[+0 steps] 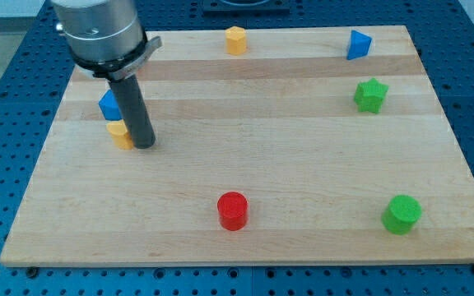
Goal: Push the yellow hexagon near to the blue cube
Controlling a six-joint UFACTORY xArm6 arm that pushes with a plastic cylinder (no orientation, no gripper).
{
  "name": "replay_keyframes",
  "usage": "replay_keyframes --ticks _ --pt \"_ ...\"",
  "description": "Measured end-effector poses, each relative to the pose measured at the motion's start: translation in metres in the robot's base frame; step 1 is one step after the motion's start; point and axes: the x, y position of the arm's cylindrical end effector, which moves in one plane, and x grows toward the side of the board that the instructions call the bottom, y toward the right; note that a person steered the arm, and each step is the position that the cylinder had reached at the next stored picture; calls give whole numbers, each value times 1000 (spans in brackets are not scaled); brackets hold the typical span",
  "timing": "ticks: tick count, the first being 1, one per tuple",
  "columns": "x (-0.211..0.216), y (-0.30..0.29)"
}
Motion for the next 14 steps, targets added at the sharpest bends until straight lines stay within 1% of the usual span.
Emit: replay_keyframes --ticks 2,3,5,6,8,9,11,12,14 --pt "-9 -6" --pt "-16 25" --pt "-78 134" --pt "-112 179" --pt "-197 202" --pt "-227 186" --pt "-229 136" --pt "-201 109" --pt "-85 56"
